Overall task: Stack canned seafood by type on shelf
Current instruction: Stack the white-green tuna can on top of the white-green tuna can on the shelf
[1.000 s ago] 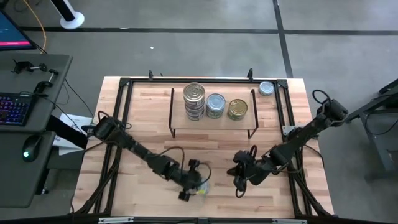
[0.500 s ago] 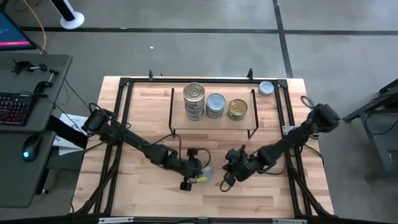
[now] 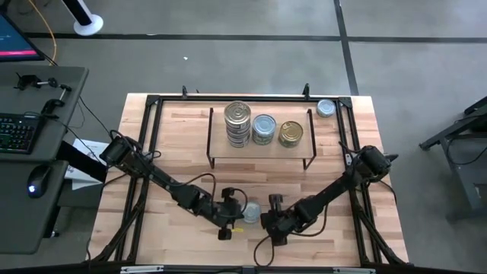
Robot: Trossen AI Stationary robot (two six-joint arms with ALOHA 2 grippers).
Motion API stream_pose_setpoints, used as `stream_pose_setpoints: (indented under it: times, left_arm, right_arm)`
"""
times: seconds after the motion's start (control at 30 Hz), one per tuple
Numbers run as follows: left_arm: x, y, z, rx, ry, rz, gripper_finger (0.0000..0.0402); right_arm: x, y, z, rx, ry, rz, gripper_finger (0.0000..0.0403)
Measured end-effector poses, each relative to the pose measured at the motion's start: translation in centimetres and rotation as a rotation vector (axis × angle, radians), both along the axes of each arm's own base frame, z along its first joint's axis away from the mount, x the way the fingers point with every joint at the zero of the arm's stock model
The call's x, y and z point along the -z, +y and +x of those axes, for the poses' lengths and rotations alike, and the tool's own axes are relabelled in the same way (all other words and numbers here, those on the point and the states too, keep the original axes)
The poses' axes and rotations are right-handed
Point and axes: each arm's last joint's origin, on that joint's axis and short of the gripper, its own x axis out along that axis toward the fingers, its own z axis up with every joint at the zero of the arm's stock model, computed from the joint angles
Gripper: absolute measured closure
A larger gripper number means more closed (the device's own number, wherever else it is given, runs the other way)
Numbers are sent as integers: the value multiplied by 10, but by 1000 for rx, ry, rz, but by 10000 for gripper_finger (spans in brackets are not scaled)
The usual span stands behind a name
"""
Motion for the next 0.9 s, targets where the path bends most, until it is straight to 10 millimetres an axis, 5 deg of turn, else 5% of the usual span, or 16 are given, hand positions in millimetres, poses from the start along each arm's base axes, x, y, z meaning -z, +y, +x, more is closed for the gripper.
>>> stream_pose_setpoints:
  times: [0.53,0.9]
  left_arm:
    - [5,18,7,-38,22,90,401]
    - [10,10,3,28,47,85,401]
  right_arm:
    - [2,-12,3,94,7,-58,403]
    - [-1,-20,15,102,-59,-33,403]
